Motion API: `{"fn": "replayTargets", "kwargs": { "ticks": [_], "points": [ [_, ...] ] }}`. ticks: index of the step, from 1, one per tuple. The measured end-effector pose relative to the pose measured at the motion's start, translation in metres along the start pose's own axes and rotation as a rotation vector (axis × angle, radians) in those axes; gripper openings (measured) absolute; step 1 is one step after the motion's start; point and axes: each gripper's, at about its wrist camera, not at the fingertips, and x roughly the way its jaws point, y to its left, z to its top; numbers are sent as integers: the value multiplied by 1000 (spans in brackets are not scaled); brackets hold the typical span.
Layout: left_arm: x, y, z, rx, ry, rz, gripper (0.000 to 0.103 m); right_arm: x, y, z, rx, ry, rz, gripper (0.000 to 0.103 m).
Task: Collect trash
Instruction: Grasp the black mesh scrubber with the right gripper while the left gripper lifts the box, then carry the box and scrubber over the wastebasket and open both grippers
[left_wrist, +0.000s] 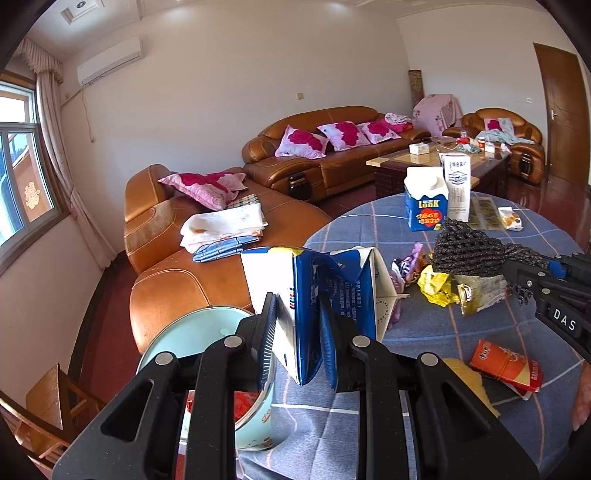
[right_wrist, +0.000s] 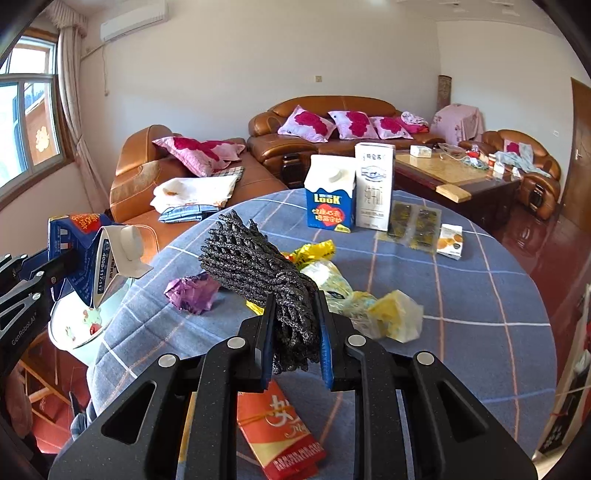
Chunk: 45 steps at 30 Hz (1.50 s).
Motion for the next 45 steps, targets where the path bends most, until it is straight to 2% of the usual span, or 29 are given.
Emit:
{"fn": "replayTargets", "kwargs": {
  "ticks": [6,16,26,45],
  "points": [
    [4,26,-1,-31,10,59,22,17,27,13,-35,4,45,21],
    [17,68,-8,-83,59,149,22,38,68,31,-82,-9,112,21],
    [29,106,-22,-118,123,257,22,62,110,39,-129,14,189,21],
    [52,149,-39,-153,241,407,23,102,175,42,-239,67,279,21]
  ]
}}
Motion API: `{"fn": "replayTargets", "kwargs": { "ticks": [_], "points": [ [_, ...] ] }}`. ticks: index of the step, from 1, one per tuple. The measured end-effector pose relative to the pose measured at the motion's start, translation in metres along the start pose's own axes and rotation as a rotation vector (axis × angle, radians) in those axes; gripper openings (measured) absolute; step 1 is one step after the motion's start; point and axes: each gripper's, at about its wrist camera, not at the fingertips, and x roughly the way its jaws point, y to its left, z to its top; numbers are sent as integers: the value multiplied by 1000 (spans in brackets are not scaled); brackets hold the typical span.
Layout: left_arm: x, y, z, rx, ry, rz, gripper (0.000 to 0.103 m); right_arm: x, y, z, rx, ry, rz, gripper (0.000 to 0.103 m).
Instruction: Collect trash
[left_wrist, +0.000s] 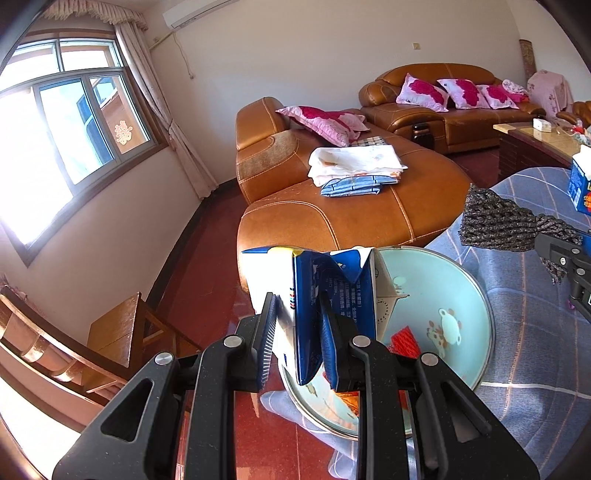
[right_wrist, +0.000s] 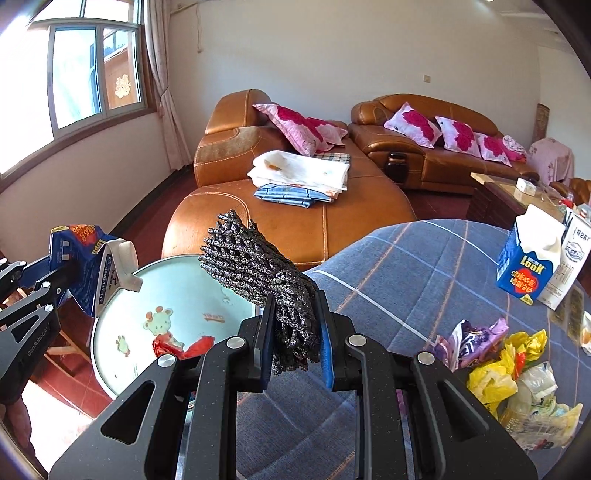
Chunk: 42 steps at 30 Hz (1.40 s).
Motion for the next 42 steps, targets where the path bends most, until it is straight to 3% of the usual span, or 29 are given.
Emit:
{"fn": "replayTargets", "kwargs": {
  "ticks": [17,28,31,33,35,39,42],
  "points": [
    [14,5,-3,-13,37,20,23,27,26,-8,-94,40,26,21],
    [20,1,-8,-11,55,-22,23,31,33,-12,-123,47,42,22],
    [21,1,-8,-18,65,-49,26,31,33,-12,-125,48,54,26],
    [19,-1,-8,-11,58,-54,27,31,33,-12,-122,43,61,34],
    [17,0,-8,-18,46,-57,42,31,32,-11,-115,43,61,39],
    [17,2,-7,-28,46,-58,42,31,30,-12,-105,40,57,47],
    [17,4,-6,-30,43,-48,43,31,29,-12,-98,39,54,47]
  ]
}}
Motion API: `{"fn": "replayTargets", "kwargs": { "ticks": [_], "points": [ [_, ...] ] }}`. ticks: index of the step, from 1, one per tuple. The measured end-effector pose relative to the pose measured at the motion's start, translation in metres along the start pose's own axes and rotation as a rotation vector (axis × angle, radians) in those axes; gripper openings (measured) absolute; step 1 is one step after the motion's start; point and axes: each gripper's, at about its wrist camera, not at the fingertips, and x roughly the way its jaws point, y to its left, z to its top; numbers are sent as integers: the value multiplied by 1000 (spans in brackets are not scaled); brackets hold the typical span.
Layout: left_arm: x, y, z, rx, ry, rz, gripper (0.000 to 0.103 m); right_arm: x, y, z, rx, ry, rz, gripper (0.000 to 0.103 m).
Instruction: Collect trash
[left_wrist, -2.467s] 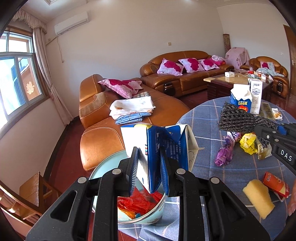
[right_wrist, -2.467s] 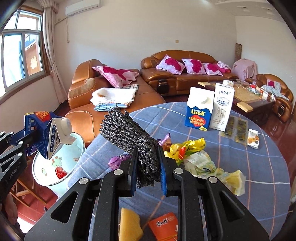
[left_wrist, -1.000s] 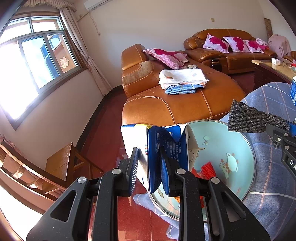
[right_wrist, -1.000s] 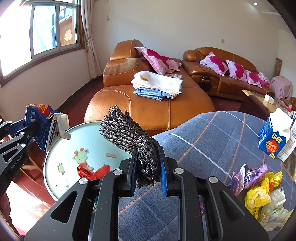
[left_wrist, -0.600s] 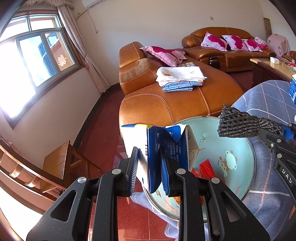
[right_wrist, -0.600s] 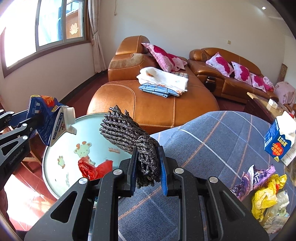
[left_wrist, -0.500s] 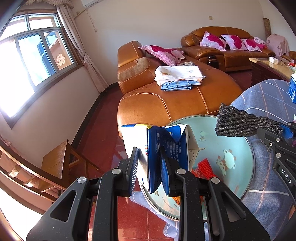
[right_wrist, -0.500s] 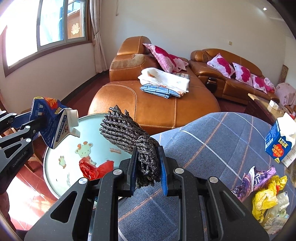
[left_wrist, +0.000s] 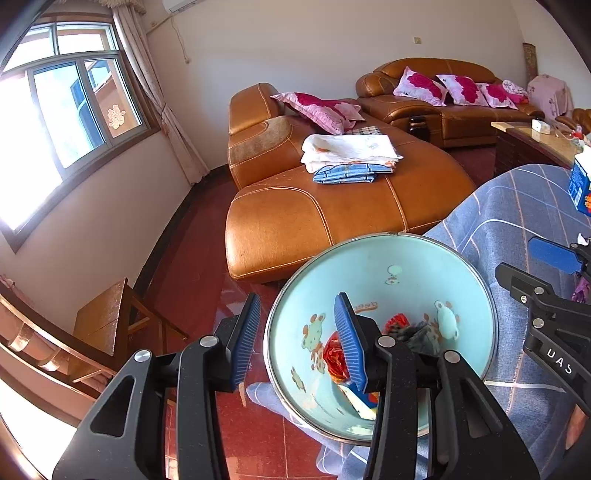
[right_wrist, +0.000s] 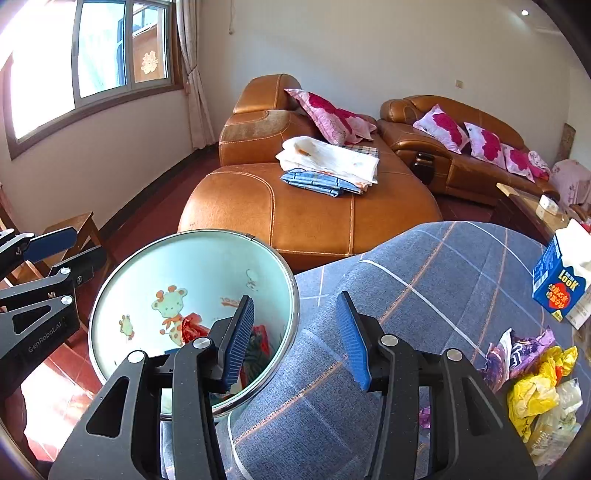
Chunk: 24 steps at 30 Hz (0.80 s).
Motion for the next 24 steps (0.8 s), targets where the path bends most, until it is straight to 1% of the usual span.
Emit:
{"fn": "replayTargets", "kwargs": {
  "ticks": [24],
  "points": [
    [0,-1,-1,-1,-4,1,44,0,-2,-1,9,-3,-11,48]
  ]
}}
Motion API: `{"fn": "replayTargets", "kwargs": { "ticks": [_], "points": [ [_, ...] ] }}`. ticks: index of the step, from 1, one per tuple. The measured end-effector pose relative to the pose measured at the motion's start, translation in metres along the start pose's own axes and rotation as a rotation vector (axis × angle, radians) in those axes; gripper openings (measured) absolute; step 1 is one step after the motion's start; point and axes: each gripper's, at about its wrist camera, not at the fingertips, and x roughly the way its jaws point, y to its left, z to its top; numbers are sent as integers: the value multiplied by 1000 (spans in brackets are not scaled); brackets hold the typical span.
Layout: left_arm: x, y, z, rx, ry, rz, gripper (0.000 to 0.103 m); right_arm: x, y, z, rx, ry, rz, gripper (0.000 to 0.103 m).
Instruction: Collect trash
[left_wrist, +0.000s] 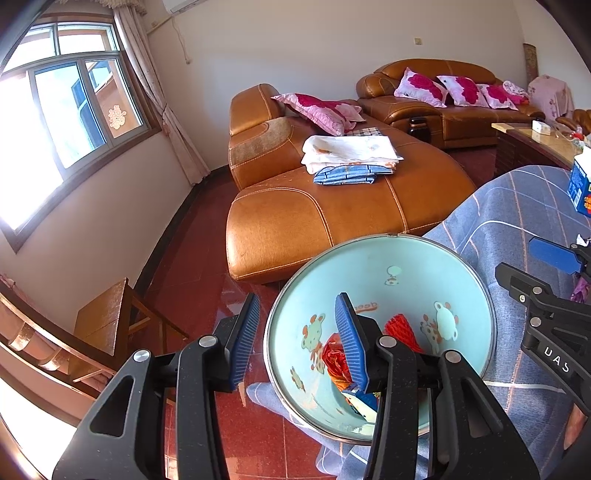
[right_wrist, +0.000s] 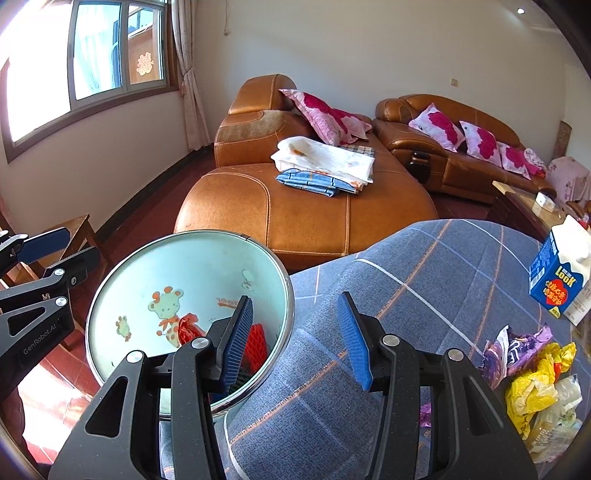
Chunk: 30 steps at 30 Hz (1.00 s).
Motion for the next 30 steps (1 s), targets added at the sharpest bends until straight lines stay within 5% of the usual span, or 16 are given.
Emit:
{"fn": "replayTargets", "kwargs": {
  "ticks": [30],
  "points": [
    [-4,-2,2,5,-5,-3,44,1,-1,-1,-2,-3,-7,48]
  ]
}}
